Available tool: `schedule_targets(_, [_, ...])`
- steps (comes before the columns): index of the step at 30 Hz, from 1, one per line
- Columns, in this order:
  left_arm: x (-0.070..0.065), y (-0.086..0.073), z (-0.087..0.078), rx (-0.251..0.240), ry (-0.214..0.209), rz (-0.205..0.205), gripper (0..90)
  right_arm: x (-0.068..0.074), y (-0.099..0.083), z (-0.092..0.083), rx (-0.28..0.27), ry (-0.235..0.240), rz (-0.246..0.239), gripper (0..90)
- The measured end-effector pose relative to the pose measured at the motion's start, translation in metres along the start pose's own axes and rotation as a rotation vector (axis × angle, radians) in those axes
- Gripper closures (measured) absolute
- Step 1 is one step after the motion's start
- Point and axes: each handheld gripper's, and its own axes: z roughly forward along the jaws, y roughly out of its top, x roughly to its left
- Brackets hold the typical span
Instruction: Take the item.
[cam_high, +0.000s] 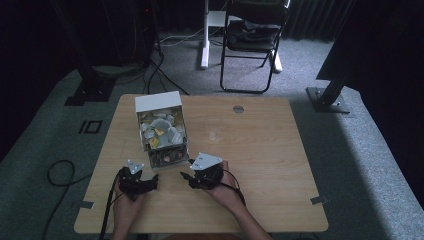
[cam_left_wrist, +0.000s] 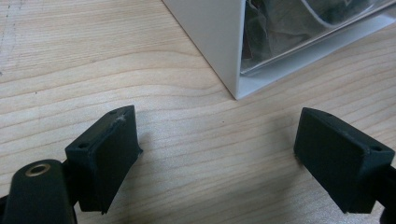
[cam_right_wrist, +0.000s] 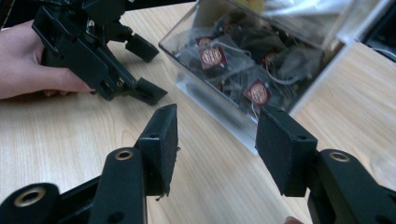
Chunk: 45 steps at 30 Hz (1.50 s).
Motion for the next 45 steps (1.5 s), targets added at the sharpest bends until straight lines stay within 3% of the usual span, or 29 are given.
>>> schedule_targets(17, [0.0,0.0,0.0,0.0,0.0,0.0,14.7,-0.005,0.007,0.034,-0.016,0.07,0.0,46.5])
schedule_targets(24, [0.0,0.0,0.0,-0.001,0.0,0.001,14.7,-0.003,0.01,0.046,-0.011,0.065,-0.048,46.2])
schedule_targets(31, [0.009,-0.003,-0.003,-0.001,0.034,-0.039,14.8,-0.004,0.009,0.055,0.015,0.071,-0.065,46.1])
schedule_targets(45, [0.013,-0.004,-0.004,0.004,0.051,-0.052,14.8,-0.001,0.006,0.051,0.027,0.102,-0.08,46.4])
